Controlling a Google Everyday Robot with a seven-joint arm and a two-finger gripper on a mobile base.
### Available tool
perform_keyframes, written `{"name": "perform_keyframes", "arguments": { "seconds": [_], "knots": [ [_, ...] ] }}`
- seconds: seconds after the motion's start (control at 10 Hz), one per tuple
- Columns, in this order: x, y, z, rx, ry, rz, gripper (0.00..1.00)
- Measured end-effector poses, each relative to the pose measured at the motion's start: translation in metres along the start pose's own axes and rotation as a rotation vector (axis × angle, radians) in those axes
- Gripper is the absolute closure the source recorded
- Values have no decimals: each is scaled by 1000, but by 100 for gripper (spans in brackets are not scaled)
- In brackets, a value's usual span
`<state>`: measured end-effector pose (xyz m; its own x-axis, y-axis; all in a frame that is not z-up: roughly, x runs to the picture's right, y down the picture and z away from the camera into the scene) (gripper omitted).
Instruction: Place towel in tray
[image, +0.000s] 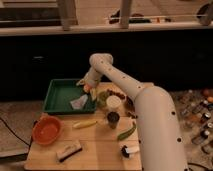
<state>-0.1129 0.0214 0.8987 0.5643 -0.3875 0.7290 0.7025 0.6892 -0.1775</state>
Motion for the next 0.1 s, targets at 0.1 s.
{"name": "perform_keyframes", "arguments": {
  "seconds": [0.1],
  "knots": [
    [0, 0, 0, 0, 0, 0, 20]
  ]
}}
